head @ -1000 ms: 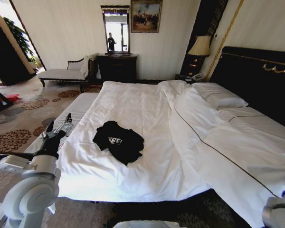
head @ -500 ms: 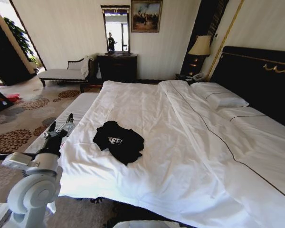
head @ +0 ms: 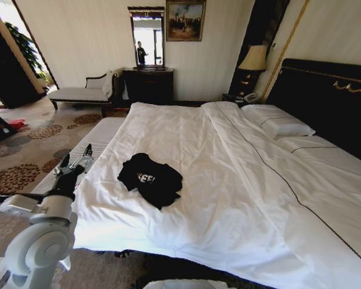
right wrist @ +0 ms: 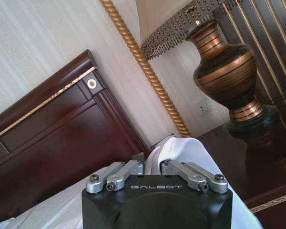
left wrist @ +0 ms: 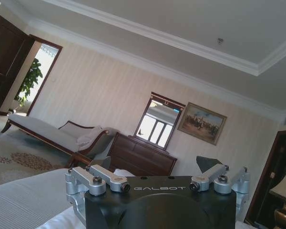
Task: Fold the clothes on the bed.
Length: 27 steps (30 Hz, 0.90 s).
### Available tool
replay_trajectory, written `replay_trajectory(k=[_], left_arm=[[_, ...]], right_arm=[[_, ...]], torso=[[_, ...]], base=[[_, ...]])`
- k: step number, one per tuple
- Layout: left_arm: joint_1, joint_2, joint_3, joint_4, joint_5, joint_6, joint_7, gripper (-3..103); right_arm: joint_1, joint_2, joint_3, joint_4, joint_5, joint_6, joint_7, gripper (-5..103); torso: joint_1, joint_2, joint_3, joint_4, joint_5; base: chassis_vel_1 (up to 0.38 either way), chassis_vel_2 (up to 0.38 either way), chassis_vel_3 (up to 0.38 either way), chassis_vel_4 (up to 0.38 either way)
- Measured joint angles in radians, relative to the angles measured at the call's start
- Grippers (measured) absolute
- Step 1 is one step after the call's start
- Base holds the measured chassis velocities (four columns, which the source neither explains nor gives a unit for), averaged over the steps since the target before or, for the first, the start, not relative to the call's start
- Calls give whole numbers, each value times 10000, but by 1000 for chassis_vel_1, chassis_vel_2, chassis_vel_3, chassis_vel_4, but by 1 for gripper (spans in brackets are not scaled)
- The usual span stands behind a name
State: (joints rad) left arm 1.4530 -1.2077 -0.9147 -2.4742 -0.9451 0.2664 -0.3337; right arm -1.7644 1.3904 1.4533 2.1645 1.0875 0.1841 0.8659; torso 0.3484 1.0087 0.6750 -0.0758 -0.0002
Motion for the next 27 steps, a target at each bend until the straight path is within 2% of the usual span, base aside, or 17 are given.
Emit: replay_trajectory(k=[3, 4, 5, 7, 10, 12, 15, 16, 19, 22, 24, 27], left_arm=[[32, -1, -26, -27, -14, -1, -10, 100], [44, -9, -27, -36, -14, -2, -12, 100], [62, -43, -27, -56, -14, -2, -15, 100], [76, -59, -25, -64, -10, -2, -16, 100], [102, -86, -27, -70, 0, -2, -23, 100], [109, -87, -35, -70, 3, -2, -24, 100], [113, -69, -70, -61, 19, -3, -35, 100], [113, -69, -70, -61, 19, -3, -35, 100], [105, -68, -56, -44, 47, 3, -41, 100], [89, -86, -8, -28, 98, 11, -42, 100], [77, -127, 58, -5, 174, 18, -42, 100], [82, -160, 92, 2, 219, 25, -43, 100]], right_arm=[[44, -40, 66, 97, 0, -117, 15, 25], [62, -69, 122, 174, 0, -174, 19, 25], [115, -143, 267, 322, -1, -296, 50, 36], [152, -206, 388, 405, -12, -373, 92, 36], [224, -394, 825, 618, -135, -692, 346, 51], [227, -435, 966, 685, -195, -813, 455, 51], [205, -552, 1630, 1139, -288, -1398, 900, 68], [205, -552, 1630, 1139, -288, -1398, 900, 68], [101, -569, 2065, 1493, -321, -1780, 1103, 84], [-16, -572, 2238, 1664, -298, -1904, 1097, 90], [1, -647, 2254, 1695, -280, -1945, 1004, 98], [174, -749, 2088, 1642, -283, -1970, 924, 100]], torso=[[0, 0, 0, 5, 2], [0, 0, 0, 5, 1], [0, 0, 0, 5, 2], [0, 0, 0, 5, 2], [0, 0, 0, 9, 1], [0, 0, 0, 7, 1], [0, 0, 0, 4, 0], [0, 0, 0, 4, 0], [0, 0, 0, 6, 1], [0, 1, 0, 4, -1], [0, 0, 0, 3, 1], [-1, 0, 0, 6, 2]], base=[[0, 0, 0, 0], [0, 0, 0, 0], [0, 0, 0, 0], [0, 0, 0, 0], [0, 0, 0, 0], [0, 0, 0, 0], [0, 0, 0, 0], [0, 0, 0, 0], [0, 0, 0, 0], [0, 0, 0, 0], [0, 0, 0, 0], [0, 0, 0, 0]])
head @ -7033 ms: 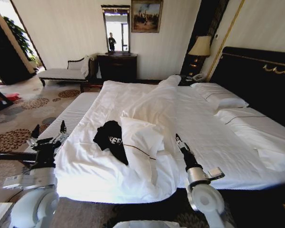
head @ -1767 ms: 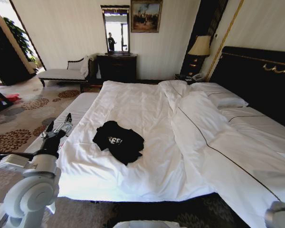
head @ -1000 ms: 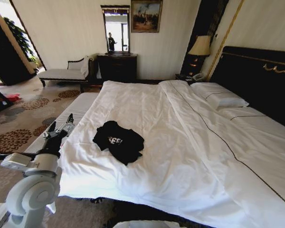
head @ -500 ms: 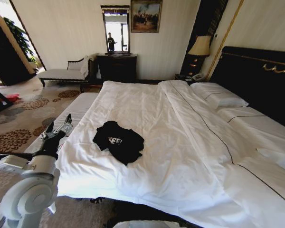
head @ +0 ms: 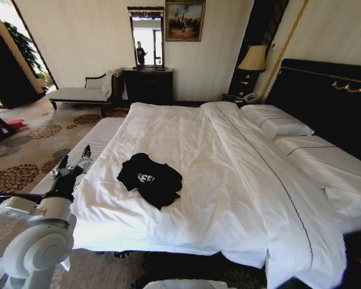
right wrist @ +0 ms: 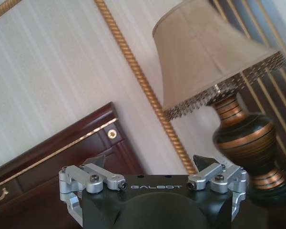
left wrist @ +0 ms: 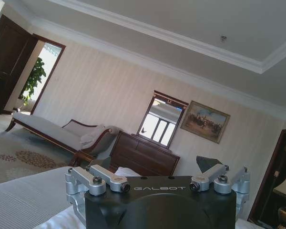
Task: Fold the clothes on the bed.
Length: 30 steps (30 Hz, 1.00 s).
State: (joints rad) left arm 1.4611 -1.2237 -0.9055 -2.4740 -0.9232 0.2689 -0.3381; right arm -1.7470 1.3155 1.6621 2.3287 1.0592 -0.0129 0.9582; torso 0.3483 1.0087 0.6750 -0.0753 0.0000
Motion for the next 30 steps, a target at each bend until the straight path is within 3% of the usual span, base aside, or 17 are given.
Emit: replay_trajectory(k=[6, 12, 14, 21, 22, 26, 30], left_arm=[[122, 63, -130, -48, 9, 43, -28, 100], [297, 428, -250, -59, -22, 546, -177, 100], [349, 696, -155, 96, -108, 681, -180, 100], [359, 1345, 242, 517, -1, 797, -99, 100], [369, 1408, 309, 574, 130, 774, -44, 100], [556, 1498, 494, 667, 1028, 344, 439, 100], [880, 1128, 653, 650, 2311, -466, 1173, 100]], right_arm=[[449, -238, -1167, 42, -361, -318, -736, 100], [766, -833, -3201, 400, -447, -1265, -2662, 100], [1043, -1087, -4262, 425, -477, -1354, -3360, 100], [1552, -1452, -6035, 306, -917, -1226, -4947, 100], [1571, -1597, -6196, 234, -1041, -1158, -5177, 100], [1718, -2407, -6928, -227, -1784, -748, -6044, 100], [2164, -2992, -8083, -726, -2498, 80, -6658, 100]], torso=[[1, -1, 1, -1, 1], [1, 0, 1, 1, -1], [1, -1, 2, 3, -1], [1, -1, 2, -1, 0], [1, -1, 1, -10, -1], [0, -1, 1, 0, 0], [2, -1, 2, -1, 1]], base=[[0, 0, 0, 0], [0, 0, 0, 0], [0, 0, 0, 0], [0, 0, 0, 0], [0, 0, 0, 0], [0, 0, 0, 0], [0, 0, 0, 0]])
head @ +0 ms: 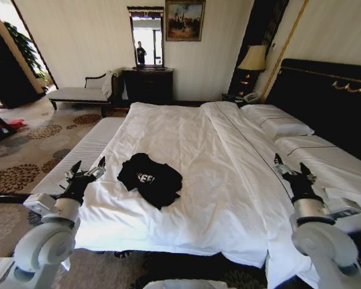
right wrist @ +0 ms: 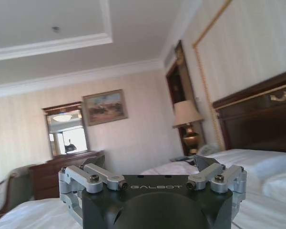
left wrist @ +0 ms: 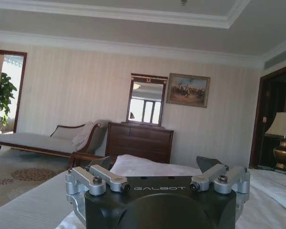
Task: Fold the clothes on the bed.
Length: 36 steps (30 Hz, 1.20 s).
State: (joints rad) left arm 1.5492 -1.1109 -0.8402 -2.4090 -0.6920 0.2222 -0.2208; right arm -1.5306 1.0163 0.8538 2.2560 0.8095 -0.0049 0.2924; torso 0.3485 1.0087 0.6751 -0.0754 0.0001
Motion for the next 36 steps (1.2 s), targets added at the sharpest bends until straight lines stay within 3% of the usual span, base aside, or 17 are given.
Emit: replay_trajectory(k=[3, 8, 10, 12, 14, 17, 19, 22, 24, 25, 28, 33, 36], left_arm=[[128, -253, 55, -12, 249, -208, 149, 100], [1094, -1303, 21, -22, 919, -621, 460, 100], [1408, -1423, -34, -8, 1128, -723, 591, 100], [1655, -1457, -84, 13, 1273, -795, 702, 100], [1684, -1351, -92, 101, 1375, -822, 892, 100], [1522, -1336, -35, 144, 1471, -825, 1006, 100], [1292, -1359, 172, 93, 1590, -799, 1117, 100], [1129, -1335, 307, 26, 1623, -742, 1143, 100], [948, -1142, 496, -24, 1597, -703, 1137, 100], [948, -1142, 496, -24, 1597, -703, 1137, 100], [930, -859, 584, -112, 1562, -690, 1080, 100], [1013, -1054, 552, -329, 1145, -623, 1119, 100], [1300, -1451, 726, -377, 1127, -652, 1558, 100]], right_arm=[[264, -85, -551, -137, -333, 354, -195, 100], [826, -377, -1932, -361, -1977, 941, -627, 100], [939, -482, -2102, -440, -2348, 1006, -816, 100], [1004, -570, -2171, -572, -2747, 1196, -1214, 100], [954, -691, -2067, -837, -3350, 1497, -2346, 100], [920, -753, -2088, -961, -3458, 1556, -2951, 100], [802, -779, -2118, -980, -3394, 1300, -3604, 100], [673, -765, -2106, -920, -3241, 890, -3423, 100], [371, -592, -1950, -715, -2787, 164, -2366, 100], [371, -592, -1950, -715, -2787, 164, -2366, 100], [-102, -212, -1710, -441, -2341, -452, -1204, 100], [-105, 401, -1688, -335, -2381, -702, -616, 100], [119, 799, -1744, -367, -2426, -811, -8, 100]], torso=[[0, 0, 0, 0, 0], [0, -1, -1, 3, -1], [-1, 0, -1, 5, -1], [-1, 0, -1, 8, 0], [-2, 0, -2, 1, -1], [-1, 0, -1, -6, -1], [0, 0, -1, 4, -1], [-1, 0, -1, 4, 0], [-1, 0, -1, 0, -1], [-1, 0, -1, 0, -1], [-1, 0, -1, -1, -2], [-1, 0, -2, -2, -3], [-1, 0, -1, 7, -2]], base=[[0, 0, 0, 0], [0, 0, 0, 0], [0, 0, 0, 0], [0, 0, 0, 0], [0, 0, 0, 0], [0, 0, 0, 0], [0, 0, 0, 0], [0, 0, 0, 0], [0, 0, 0, 0], [0, 0, 0, 0], [0, 0, 0, 0], [0, 0, 0, 0], [0, 0, 0, 0]])
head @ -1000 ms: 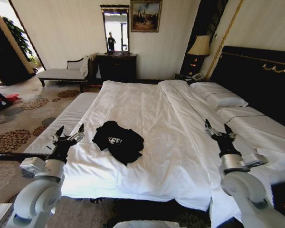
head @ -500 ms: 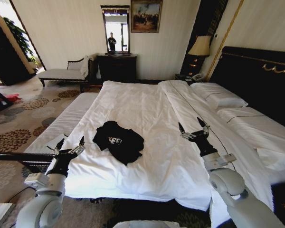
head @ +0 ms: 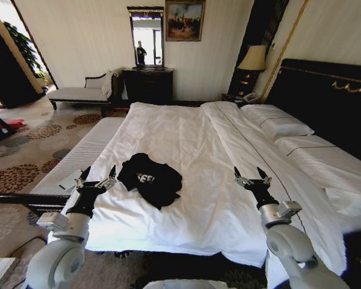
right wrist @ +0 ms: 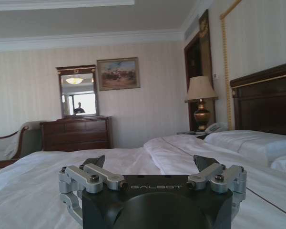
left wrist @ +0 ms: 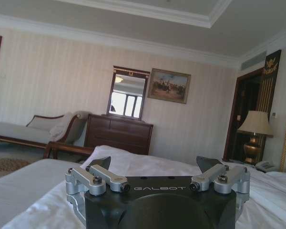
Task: Fold the clothes on the bed.
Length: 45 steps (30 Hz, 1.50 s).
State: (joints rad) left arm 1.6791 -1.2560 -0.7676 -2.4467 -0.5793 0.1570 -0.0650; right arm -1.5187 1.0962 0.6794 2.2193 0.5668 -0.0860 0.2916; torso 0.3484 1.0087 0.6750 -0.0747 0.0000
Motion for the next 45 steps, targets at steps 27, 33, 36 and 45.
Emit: replay_trajectory(k=[27, 33, 36, 45], left_arm=[[632, -1451, 22, -402, 1043, -335, -82, 100], [771, -1486, 30, -485, 1212, -373, -81, 100], [806, -1510, 21, -507, 1245, -383, -81, 100], [898, -1489, -14, -538, 1297, -418, -82, 100]], right_arm=[[200, 1303, -308, -453, -1388, 2007, -876, 100], [294, 1427, -318, -627, -1409, 1984, -701, 100], [286, 1459, -356, -683, -1477, 2010, -677, 100], [318, 1551, -464, -716, -1624, 2040, -630, 100]], torso=[[-1, 0, 0, -5, 0], [0, 0, 0, -5, 0], [0, 0, 0, -5, 0], [0, 0, 0, -5, 1]], base=[[0, 0, 0, 0], [0, 0, 0, 0], [0, 0, 0, 0], [0, 0, 0, 0]])
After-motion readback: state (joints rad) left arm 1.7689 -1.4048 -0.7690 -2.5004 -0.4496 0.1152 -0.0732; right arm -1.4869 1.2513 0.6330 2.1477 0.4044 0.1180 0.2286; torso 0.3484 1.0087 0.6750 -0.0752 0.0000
